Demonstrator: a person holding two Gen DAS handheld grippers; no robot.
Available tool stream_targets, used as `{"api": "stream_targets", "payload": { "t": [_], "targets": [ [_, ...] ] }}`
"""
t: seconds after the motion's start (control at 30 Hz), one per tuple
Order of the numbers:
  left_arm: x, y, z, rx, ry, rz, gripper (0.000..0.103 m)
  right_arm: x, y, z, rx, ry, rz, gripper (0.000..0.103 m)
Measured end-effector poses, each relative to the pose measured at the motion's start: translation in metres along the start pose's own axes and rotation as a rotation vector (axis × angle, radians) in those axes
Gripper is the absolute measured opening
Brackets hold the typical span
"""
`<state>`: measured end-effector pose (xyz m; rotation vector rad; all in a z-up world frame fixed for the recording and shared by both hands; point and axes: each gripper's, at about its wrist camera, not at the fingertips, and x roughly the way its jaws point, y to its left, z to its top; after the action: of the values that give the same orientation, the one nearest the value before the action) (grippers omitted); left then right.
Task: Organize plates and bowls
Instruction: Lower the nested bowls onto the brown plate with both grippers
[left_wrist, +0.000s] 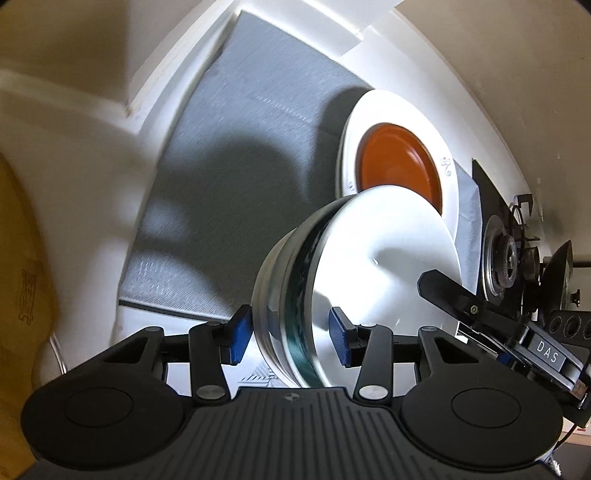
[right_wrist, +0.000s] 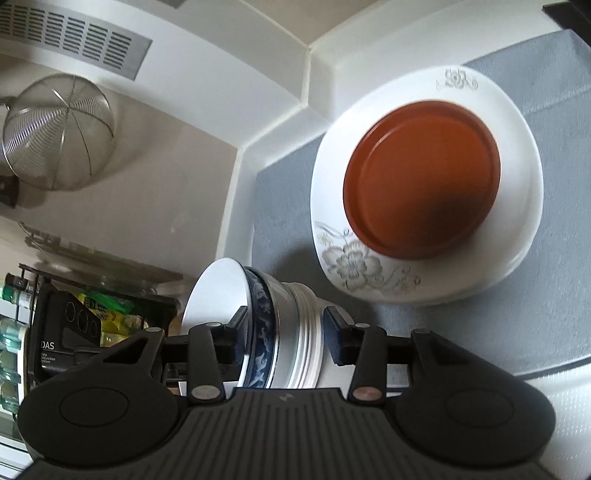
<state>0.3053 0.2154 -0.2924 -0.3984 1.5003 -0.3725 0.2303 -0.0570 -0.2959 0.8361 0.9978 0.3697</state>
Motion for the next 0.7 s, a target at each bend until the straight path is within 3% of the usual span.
{"api": "stream_targets", "payload": {
  "t": [0.43, 0.7],
  "targets": [
    [-0.011, -0.05, 0.036, 0.09, -0.049, -0.067, 0.046, -0.038, -0.015, 0.042, 0.017, -0.127, 0.016, 0.048],
    [0.01, -0.077, 0.068, 0.133, -0.05, -0.073, 0.047, -0.044, -0.037, 0.073, 0.022, -0.183, -0.004, 0.048]
  ]
}}
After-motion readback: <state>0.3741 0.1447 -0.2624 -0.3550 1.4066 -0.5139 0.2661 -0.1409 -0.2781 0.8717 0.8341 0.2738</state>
